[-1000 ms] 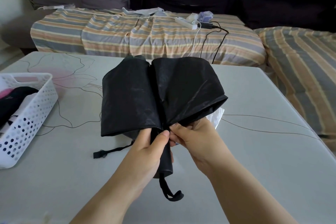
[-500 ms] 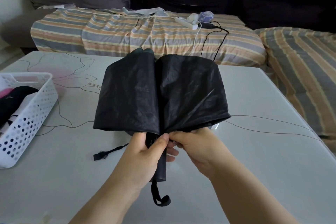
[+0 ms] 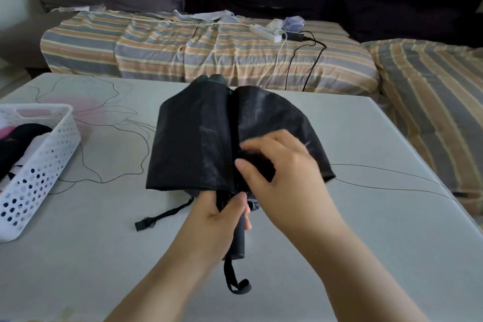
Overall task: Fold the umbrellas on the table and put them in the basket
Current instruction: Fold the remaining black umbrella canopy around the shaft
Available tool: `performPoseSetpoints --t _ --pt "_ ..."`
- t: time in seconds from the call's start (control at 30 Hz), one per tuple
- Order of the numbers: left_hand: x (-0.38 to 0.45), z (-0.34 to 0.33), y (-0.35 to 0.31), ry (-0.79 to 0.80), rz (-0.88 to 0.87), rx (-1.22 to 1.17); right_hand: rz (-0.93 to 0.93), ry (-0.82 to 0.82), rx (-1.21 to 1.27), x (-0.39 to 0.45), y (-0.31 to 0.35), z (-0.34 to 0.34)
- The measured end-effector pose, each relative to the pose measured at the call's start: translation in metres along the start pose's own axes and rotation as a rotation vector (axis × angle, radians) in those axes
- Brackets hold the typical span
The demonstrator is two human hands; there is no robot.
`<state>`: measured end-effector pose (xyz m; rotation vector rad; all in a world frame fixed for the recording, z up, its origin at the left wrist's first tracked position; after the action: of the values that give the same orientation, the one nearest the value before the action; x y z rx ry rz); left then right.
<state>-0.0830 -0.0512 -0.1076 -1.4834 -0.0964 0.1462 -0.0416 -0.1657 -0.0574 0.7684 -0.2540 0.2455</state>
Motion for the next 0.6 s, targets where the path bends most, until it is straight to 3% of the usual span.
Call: performPoseSetpoints --t 0.1,0.17,0.33,0.43,0.6 --pt "-0.004 -0.005 0.003 0.078 0.009 0.020 -0.486 0.275 0.043 0.004 -0.020 -0.009" --pt "-0.004 -0.007 0.006 0.124 0.008 0.068 -0.600 0.315 0.101 0.003 -0.025 -0.011" --pt "-0.006 -0.010 0.005 0.211 -0.030 0.165 -0.788 0.397 0.336 0.005 -0.029 -0.023" --pt "-0.008 -0.010 0.001 0.231 -0.049 0.206 -0.811 0.362 0.541 0.005 -0.029 -0.031" --pt "-0.012 -0.008 -0.001 0.009 -0.164 0.214 -0.729 0.173 0.749 0.010 -0.037 -0.038"
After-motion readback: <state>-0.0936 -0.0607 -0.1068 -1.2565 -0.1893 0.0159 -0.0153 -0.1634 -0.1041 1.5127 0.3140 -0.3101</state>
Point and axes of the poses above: each hand's wrist, its own x-axis towards the middle knuckle, its own z-axis out of the back of the hand, y = z × x, the point moved 2 cm from there along x, towards the middle knuckle, and after that the axes turned 10 degrees about -z, right-handed, at the moved point
